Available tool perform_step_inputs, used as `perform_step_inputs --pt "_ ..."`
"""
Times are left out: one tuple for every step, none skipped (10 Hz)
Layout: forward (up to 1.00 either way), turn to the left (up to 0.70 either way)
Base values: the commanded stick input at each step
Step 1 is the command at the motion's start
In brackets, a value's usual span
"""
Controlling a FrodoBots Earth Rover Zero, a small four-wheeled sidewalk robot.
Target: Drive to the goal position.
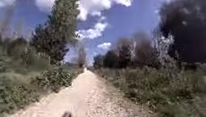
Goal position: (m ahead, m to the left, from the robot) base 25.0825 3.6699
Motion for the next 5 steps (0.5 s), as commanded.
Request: perform_step_inputs --pt "0.85 0.00" --pt "0.85 0.00" --pt "0.85 0.00" --pt "0.85 0.00" --pt "0.85 0.00"
